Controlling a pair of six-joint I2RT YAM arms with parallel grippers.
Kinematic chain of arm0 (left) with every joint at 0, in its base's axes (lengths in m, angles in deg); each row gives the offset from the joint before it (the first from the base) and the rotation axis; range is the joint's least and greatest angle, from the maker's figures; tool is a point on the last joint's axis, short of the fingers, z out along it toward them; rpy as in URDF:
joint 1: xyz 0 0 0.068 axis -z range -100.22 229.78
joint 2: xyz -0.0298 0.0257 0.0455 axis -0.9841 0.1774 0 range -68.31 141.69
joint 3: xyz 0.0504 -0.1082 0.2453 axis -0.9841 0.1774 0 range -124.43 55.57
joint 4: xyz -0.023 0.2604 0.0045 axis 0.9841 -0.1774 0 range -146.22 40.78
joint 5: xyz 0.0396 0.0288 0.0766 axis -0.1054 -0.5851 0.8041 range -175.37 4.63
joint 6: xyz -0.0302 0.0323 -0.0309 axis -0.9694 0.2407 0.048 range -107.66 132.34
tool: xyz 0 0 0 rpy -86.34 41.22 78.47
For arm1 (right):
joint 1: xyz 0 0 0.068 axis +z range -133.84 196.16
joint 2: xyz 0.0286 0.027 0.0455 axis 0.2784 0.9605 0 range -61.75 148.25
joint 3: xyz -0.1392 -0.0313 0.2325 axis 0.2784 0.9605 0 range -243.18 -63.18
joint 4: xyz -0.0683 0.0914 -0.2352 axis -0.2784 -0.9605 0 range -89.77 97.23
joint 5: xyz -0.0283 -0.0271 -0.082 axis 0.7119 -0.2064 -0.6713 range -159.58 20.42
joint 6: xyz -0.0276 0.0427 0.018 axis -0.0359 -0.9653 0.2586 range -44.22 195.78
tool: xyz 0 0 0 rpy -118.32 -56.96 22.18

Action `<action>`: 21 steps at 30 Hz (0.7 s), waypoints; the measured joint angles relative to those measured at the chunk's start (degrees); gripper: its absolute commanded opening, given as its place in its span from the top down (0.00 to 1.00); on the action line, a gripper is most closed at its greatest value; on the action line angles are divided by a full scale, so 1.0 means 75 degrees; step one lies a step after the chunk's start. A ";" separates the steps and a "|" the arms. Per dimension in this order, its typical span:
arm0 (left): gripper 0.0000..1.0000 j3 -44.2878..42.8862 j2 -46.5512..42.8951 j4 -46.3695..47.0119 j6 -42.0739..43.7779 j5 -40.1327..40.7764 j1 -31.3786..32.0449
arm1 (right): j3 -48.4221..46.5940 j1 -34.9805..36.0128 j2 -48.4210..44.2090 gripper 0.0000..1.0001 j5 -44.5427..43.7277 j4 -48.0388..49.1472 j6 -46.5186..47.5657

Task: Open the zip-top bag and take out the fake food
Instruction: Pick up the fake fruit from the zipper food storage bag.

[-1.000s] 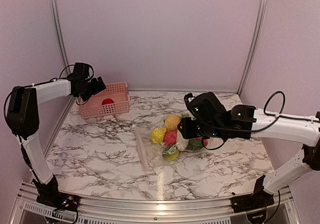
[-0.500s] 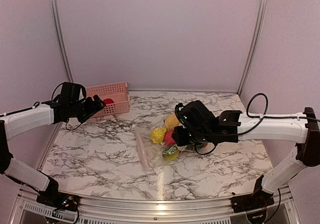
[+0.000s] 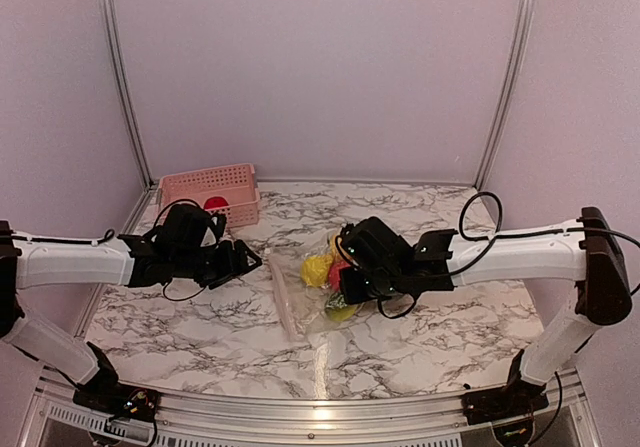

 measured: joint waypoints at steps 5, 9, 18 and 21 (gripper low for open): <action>0.63 0.0009 0.0580 0.0513 -0.0262 -0.0085 0.0458 | 0.0000 0.0000 0.0221 0.80 -0.0134 -0.0023 -0.0181; 0.71 0.0041 0.0935 0.0877 -0.0446 -0.0128 0.0647 | 0.0000 0.0000 0.0286 0.82 -0.0216 -0.0064 -0.0303; 0.82 -0.0003 0.1938 0.1445 -0.0726 -0.0245 0.1148 | 0.0006 0.0000 0.0318 0.87 -0.0332 -0.0093 -0.0446; 0.82 -0.0117 0.2168 0.1507 -0.0772 -0.0268 0.1288 | 0.0006 0.0000 0.0373 0.88 -0.0338 -0.0114 -0.0490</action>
